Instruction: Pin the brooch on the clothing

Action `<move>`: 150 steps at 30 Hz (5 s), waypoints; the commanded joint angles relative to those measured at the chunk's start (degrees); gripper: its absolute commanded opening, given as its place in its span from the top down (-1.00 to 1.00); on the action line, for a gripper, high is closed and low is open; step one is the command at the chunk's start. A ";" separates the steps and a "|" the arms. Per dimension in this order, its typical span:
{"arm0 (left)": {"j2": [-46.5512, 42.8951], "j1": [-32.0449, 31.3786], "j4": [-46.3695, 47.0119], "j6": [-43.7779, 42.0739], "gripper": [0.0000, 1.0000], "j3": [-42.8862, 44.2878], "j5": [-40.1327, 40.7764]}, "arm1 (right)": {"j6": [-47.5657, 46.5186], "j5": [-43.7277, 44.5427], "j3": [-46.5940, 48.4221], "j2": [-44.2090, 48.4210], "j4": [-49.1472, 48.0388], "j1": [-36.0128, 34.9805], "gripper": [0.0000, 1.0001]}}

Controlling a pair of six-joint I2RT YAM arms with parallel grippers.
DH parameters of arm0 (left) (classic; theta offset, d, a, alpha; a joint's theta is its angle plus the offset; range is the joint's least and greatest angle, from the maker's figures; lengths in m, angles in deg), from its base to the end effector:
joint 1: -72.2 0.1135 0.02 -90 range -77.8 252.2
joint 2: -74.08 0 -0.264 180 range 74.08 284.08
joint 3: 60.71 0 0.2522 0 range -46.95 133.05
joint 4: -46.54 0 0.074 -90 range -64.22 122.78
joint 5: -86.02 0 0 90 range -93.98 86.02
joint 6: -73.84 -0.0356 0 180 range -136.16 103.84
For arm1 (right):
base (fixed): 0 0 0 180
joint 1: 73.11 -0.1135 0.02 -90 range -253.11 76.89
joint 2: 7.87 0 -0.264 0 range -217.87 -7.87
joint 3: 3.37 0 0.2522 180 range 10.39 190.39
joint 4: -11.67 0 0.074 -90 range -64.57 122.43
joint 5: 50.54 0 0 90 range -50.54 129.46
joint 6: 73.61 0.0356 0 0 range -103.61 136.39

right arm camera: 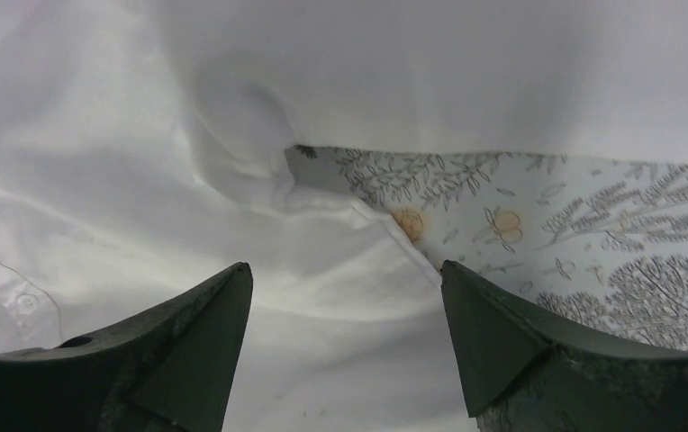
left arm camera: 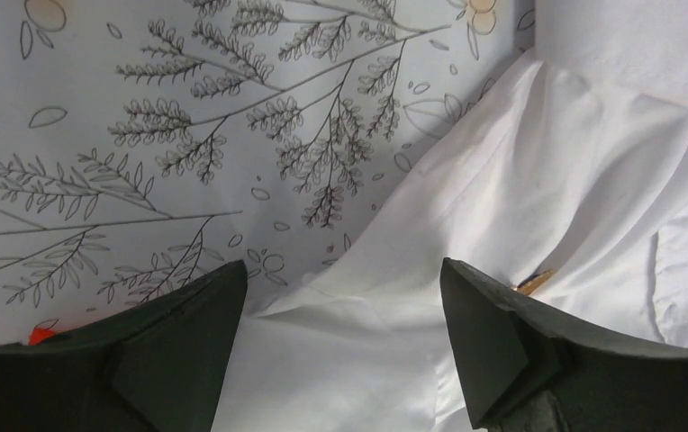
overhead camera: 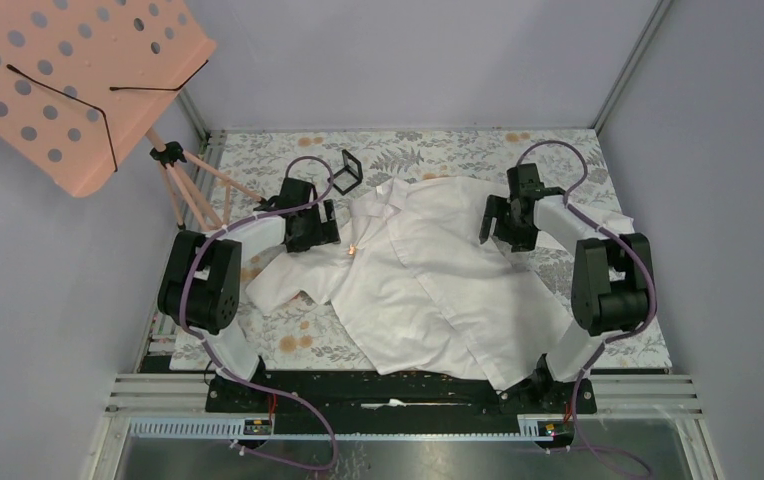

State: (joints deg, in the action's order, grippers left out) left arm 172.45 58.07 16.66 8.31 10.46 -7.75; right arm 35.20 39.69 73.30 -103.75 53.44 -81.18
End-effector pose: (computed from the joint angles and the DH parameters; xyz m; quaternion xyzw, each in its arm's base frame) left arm 0.3313 -0.0858 0.1675 -0.0771 0.9554 -0.1234 0.2569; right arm 0.3350 0.0474 0.1973 0.0911 0.9638 0.0563 0.2441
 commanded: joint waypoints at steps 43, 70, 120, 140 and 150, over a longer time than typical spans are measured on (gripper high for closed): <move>-3.71 8.45 8.64 6.55 1.00 -0.64 1.88 | -0.32 -3.30 16.19 -14.04 2.93 4.62 1.00; 0.84 -1.04 5.14 4.26 -0.54 11.58 -2.70 | -0.84 -6.54 4.47 7.05 4.99 -10.31 -0.48; 28.41 0.13 0.12 9.12 0.77 37.51 -7.56 | -2.61 8.89 5.91 -9.50 -5.60 -67.42 1.00; 23.78 0.70 4.59 7.62 -0.15 33.73 -9.26 | -4.51 -0.63 3.85 -0.52 -5.75 -67.49 -0.21; 5.73 0.51 11.56 2.89 -0.92 19.40 -6.39 | -1.13 0.85 0.37 9.59 -5.13 -52.29 -0.76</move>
State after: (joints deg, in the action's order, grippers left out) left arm 187.64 58.35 22.32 14.04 33.43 -17.10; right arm 32.60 39.29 75.01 -99.57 47.95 -140.90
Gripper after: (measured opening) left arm 0.941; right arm 0.858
